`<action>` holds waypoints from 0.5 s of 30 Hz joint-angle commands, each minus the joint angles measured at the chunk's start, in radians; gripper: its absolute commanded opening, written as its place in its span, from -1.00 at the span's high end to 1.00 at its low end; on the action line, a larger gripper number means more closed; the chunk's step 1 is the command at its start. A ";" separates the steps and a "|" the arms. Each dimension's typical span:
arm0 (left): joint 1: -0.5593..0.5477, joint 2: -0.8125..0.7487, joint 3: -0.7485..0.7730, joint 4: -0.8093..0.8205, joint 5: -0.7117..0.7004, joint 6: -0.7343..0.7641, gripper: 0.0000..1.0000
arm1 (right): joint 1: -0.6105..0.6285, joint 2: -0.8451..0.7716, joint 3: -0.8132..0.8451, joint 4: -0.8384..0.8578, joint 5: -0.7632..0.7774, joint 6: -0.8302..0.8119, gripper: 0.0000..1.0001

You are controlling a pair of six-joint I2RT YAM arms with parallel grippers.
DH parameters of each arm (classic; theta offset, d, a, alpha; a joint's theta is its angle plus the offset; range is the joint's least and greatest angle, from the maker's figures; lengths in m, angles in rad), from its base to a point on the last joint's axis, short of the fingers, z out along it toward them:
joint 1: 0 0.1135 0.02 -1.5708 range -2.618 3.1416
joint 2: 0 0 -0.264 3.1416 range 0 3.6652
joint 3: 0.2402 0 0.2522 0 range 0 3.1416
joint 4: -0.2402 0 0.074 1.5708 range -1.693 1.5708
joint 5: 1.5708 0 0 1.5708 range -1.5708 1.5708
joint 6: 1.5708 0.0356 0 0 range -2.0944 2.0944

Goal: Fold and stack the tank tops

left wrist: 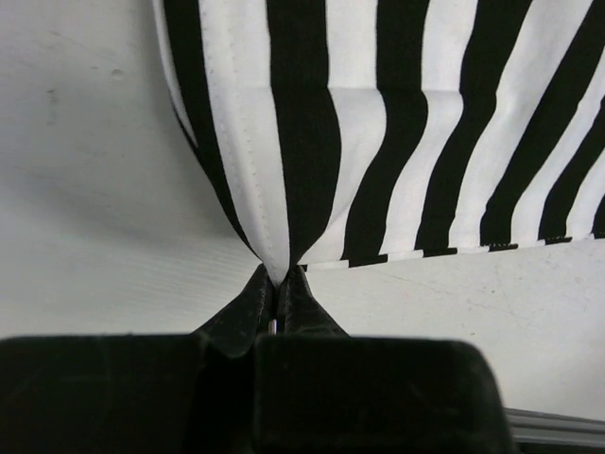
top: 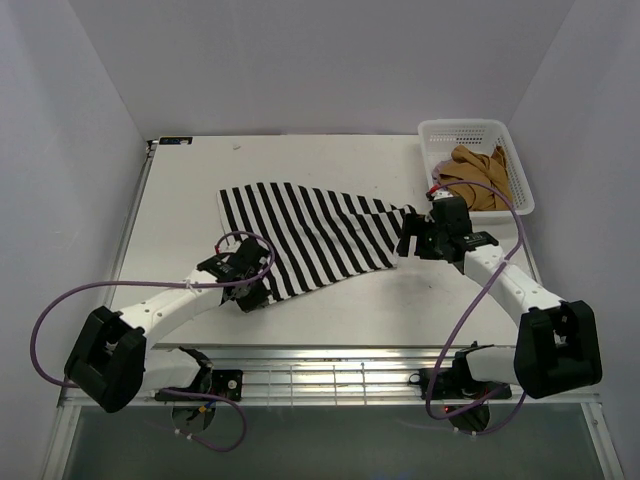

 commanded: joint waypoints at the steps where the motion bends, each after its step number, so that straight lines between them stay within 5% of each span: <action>1: 0.012 -0.035 0.016 -0.127 -0.113 -0.017 1.00 | 0.006 0.049 0.005 0.054 -0.016 -0.032 -0.80; 6: 0.036 -0.064 0.050 -0.256 -0.218 -0.038 1.00 | 0.005 0.114 0.051 0.027 0.088 -0.048 -0.80; 15: 0.102 -0.095 0.044 -0.218 -0.191 0.012 1.00 | 0.006 0.235 0.106 0.073 0.085 -0.126 -0.84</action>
